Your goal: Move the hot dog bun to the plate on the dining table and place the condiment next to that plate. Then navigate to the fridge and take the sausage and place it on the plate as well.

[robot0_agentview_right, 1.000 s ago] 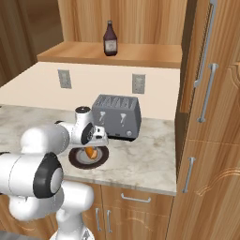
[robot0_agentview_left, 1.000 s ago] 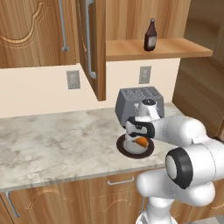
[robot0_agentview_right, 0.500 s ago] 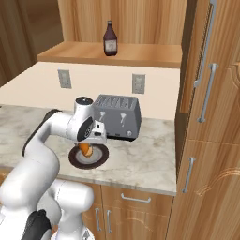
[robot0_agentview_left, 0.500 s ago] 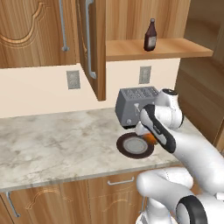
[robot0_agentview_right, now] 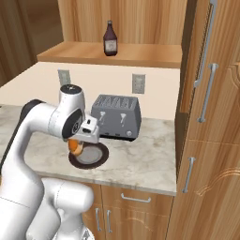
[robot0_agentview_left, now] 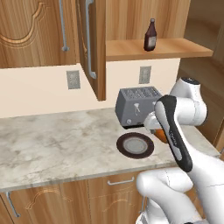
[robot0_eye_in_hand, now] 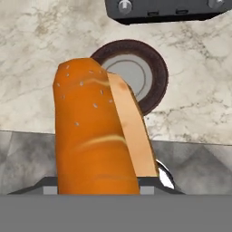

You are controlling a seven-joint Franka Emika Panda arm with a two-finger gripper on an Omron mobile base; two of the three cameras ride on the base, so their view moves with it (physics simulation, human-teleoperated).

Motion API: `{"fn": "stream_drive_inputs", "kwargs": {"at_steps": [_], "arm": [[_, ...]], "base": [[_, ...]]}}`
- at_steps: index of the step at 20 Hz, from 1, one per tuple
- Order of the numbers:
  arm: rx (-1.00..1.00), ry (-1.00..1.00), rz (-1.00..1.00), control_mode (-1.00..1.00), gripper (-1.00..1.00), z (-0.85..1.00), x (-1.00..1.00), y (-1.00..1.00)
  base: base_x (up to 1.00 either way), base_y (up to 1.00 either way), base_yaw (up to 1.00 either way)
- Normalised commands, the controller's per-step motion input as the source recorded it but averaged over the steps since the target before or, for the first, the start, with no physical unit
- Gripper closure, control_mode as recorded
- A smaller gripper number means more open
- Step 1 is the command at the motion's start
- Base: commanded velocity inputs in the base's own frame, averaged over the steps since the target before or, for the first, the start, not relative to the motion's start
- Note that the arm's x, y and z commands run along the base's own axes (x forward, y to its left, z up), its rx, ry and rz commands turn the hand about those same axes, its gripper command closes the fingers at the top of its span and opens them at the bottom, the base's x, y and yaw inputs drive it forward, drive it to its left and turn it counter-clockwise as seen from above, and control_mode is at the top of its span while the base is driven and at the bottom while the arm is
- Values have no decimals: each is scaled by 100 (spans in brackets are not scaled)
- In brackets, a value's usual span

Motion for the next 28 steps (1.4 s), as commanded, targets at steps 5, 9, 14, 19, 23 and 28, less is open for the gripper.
{"fn": "stream_drive_inputs", "kwargs": {"at_steps": [5, 9, 14, 19, 23, 28], "arm": [[0, 17, -2, -100, 100, 57, -14, -4], [0, 8, 0, -100, 100, 16, -13, -8], [0, 1, 0, 100, 100, 1, -3, 0], [0, 0, 0, 100, 100, 0, 0, 0], [0, 0, 0, 100, 100, 0, 0, 0], [0, 0, 0, 100, 100, 0, 0, 0]], "base": [[0, 0, 0], [0, 0, 0], [-57, -2, 0], [-100, -11, 21], [-60, 0, 86], [-38, 10, 90]]}}
